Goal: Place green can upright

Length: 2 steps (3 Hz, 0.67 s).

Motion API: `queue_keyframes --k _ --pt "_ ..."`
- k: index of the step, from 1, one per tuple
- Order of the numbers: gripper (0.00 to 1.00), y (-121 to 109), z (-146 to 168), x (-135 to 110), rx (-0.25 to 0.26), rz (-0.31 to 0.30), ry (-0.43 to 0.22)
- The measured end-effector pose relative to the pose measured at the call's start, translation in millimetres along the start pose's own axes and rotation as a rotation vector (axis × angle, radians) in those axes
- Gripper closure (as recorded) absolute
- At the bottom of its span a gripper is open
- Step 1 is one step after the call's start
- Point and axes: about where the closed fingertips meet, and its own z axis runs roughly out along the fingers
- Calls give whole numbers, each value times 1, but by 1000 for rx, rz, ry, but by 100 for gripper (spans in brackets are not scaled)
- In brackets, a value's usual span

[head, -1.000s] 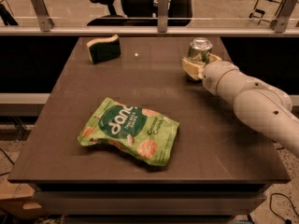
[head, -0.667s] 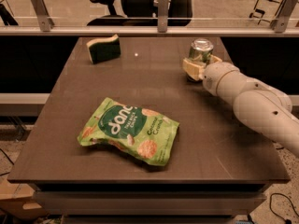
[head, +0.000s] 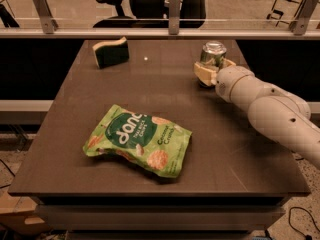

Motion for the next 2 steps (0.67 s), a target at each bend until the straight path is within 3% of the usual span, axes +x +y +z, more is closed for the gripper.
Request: queue_keyframes --k 2 --pt "13 -3 2 1 5 -1 1"
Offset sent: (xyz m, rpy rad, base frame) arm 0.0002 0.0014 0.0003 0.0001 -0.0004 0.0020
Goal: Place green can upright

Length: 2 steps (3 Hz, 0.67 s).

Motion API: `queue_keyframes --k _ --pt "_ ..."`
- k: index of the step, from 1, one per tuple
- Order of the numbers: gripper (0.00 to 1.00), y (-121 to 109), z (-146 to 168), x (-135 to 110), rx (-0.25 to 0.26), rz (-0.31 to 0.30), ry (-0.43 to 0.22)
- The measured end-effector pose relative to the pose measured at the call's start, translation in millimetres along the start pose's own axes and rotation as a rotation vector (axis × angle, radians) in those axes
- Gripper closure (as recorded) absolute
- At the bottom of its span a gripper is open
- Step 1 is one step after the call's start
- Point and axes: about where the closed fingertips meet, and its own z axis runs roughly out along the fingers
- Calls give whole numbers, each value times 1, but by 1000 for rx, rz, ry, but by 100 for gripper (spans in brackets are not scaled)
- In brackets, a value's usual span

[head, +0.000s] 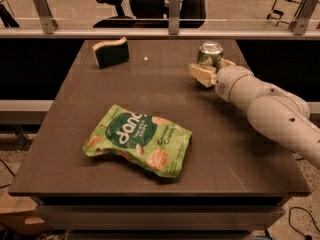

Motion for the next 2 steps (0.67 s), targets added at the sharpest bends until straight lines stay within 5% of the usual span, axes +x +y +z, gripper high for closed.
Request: queue_keyframes --k 1,2 --pt "0 -2 1 1 4 -1 1" --pt "0 -3 2 1 4 -1 1"
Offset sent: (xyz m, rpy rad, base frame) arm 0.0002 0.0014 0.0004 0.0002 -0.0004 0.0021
